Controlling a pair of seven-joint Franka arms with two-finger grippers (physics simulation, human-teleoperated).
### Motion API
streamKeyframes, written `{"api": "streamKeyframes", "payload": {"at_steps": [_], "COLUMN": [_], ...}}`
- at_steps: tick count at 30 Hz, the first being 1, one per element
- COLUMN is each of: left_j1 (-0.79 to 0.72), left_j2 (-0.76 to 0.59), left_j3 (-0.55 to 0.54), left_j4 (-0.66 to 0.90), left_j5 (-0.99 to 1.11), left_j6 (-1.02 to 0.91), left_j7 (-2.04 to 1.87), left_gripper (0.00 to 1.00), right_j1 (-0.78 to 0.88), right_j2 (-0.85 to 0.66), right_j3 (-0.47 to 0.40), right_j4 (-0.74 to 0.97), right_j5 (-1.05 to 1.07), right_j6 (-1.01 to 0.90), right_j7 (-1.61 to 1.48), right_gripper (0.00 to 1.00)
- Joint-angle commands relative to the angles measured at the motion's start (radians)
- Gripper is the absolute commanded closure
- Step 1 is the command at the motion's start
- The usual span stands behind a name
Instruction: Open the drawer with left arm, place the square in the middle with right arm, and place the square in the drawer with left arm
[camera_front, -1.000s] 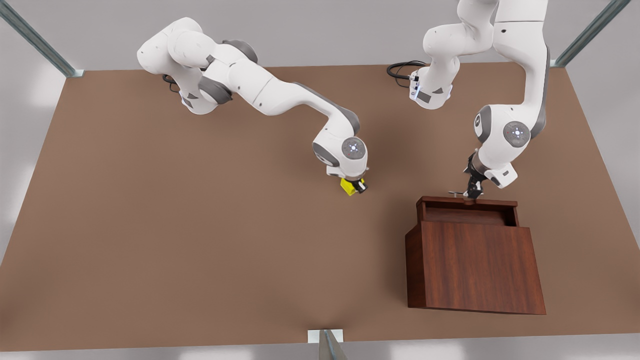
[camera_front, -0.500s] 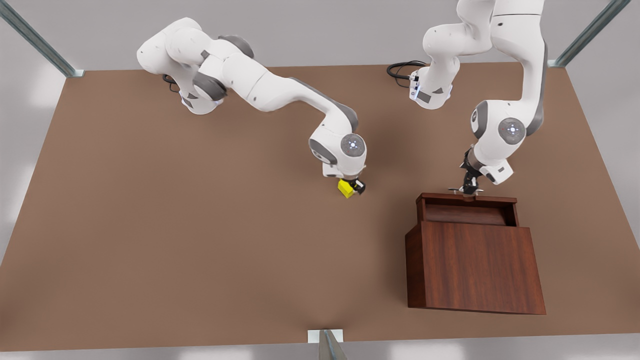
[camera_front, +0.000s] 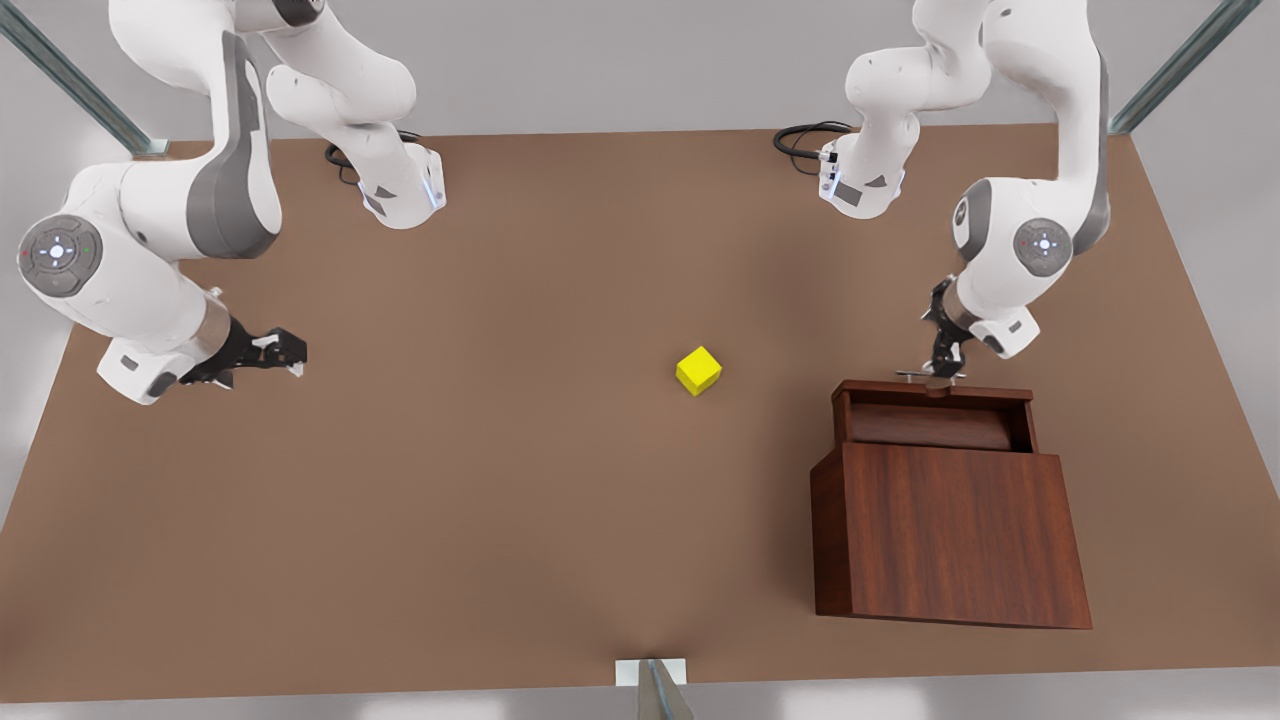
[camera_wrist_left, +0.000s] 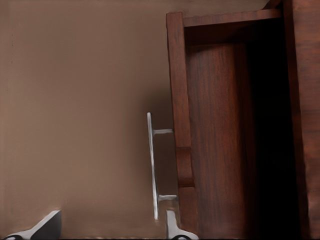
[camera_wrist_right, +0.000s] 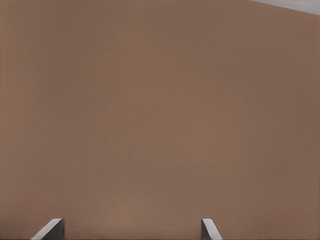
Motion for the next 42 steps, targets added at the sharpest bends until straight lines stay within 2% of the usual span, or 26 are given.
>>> {"api": "streamKeyframes", "payload": {"at_steps": [1,2,4,5,8,9,11,12,13,14,16,19,21,30,42], "left_j1": [-0.008,-0.016,-0.093,-0.114,-0.288,-0.317,-0.32,-0.315,-0.315,-0.315,-0.315,-0.315,-0.314,-0.309,-0.309], "left_j2": [0.0,0.014,0.204,0.302,0.552,0.597,0.661,0.655,0.631,0.623,0.615,0.594,0.594,0.606,0.688], "left_j3": [-0.021,-0.081,-0.293,-0.356,-0.357,-0.357,-0.359,-0.354,-0.348,-0.344,-0.342,-0.339,-0.328,-0.296,-0.281], "left_j4": [0.047,0.158,0.455,0.552,0.736,0.735,0.719,0.663,0.531,0.478,0.423,0.29,0.256,0.201,0.176], "left_j5": [-0.03,-0.042,0.067,0.091,0.202,0.234,0.282,0.26,0.234,0.236,0.217,0.216,0.216,0.228,0.23], "left_j6": [-0.047,-0.14,-0.282,-0.283,-0.24,-0.167,-0.164,-0.112,0.083,0.132,0.149,0.276,0.3,0.367,0.416], "left_j7": [-0.038,-0.037,0.362,0.544,0.931,0.994,1.305,1.316,1.283,1.307,1.559,1.559,1.559,1.559,1.557], "left_gripper": [0.0,0.0,0.0,0.04,0.01,0.01,0.0,0.0,0.0,0.0,0.0,0.0,0.0,0.0,0.0], "right_j1": [-0.012,-0.008,-0.004,-0.005,-0.004,-0.015,-0.005,-0.005,-0.005,-0.002,-0.001,-0.002,0.001,0.001,0.001], "right_j2": [0.001,0.001,0.006,0.014,-0.006,0.005,0.008,0.017,0.017,0.02,0.023,0.024,0.024,0.047,0.047], "right_j3": [0.002,0.005,0.011,0.011,0.021,0.04,0.038,0.038,0.038,0.038,0.038,0.038,0.04,0.049,0.049], "right_j4": [0.0,0.006,0.029,0.038,0.007,0.009,0.018,0.026,0.026,0.027,0.029,0.027,0.036,0.072,0.072], "right_j5": [0.0,-0.001,-0.003,0.003,-0.058,-0.061,-0.055,-0.055,-0.055,-0.053,-0.055,-0.055,-0.055,-0.052,-0.052], "right_j6": [0.0,0.006,0.009,0.009,0.043,0.063,0.058,0.052,0.047,0.047,0.049,0.047,0.046,0.046,0.046], "right_j7": [0.0,-0.002,-0.002,0.0,-0.006,0.001,0.036,0.104,0.121,0.122,0.124,0.124,0.119,0.116,0.116], "right_gripper": [0.0,0.0,0.0,0.0,0.0,0.0,0.0,0.0,0.0,0.0,0.0,0.0,0.0,0.0,0.0]}}
